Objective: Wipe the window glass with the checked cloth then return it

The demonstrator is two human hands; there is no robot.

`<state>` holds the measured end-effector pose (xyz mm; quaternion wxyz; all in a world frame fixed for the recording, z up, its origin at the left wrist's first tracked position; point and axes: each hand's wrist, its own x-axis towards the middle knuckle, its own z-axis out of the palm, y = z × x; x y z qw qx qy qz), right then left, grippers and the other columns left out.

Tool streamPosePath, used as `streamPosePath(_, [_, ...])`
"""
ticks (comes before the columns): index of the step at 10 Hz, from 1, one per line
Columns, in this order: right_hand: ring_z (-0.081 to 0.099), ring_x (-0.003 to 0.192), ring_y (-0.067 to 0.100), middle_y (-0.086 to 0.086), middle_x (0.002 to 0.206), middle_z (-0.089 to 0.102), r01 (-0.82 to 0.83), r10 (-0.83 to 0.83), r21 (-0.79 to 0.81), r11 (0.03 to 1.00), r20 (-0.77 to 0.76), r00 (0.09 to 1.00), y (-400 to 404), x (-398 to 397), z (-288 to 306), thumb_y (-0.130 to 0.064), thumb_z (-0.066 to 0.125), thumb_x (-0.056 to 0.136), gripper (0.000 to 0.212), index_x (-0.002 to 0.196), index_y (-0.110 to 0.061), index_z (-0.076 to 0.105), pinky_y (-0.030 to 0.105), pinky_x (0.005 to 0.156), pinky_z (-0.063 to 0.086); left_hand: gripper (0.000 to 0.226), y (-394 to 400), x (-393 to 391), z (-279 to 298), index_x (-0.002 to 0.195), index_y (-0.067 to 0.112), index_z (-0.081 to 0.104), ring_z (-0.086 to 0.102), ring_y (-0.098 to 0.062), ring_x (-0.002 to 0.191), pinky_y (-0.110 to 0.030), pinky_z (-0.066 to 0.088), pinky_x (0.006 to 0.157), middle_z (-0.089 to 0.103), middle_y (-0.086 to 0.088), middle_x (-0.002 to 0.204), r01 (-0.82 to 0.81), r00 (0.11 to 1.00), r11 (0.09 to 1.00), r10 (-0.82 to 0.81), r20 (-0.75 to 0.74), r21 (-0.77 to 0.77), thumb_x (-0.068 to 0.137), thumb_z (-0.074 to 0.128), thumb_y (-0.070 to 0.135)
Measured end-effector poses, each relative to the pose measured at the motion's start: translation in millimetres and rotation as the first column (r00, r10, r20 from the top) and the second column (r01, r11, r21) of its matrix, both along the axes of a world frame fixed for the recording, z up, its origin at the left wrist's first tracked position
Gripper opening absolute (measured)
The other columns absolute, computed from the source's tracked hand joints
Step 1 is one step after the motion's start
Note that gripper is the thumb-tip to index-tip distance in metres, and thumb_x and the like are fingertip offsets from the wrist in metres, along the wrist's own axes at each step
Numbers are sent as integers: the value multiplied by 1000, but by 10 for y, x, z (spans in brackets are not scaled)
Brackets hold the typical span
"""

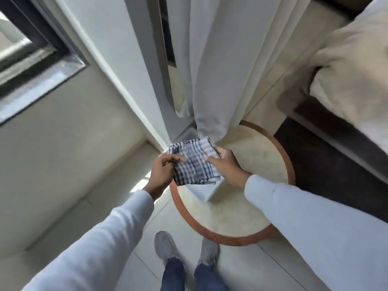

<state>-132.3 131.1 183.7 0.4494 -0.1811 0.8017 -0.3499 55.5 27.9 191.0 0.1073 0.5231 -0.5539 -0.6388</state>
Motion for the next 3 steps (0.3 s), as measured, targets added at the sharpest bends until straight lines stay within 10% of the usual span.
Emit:
streamPosePath(1, [75,117,31,11,123,80,-36,41,71,997,-74,996,-33,-102,-539,-16,84,93,36,127,-10,72,43,105,59,38,-86,-41,-694,123,6,78,70,-37,125,-52,61,109,68,-19,144,92,992,994,-97,79,54,110,45,-8])
streamPosePath(3, [59,140,31,11,150,64,-81,109,134,988,-216,970,-123,-15,-1393,-11,74,100,61,156,-18,51,29,106,46,77,-223,-190,-1590,167,12,40,43,-43,155,-47,43,128,29,-15,173,566,786,817,-495,369,-110,98,75,9])
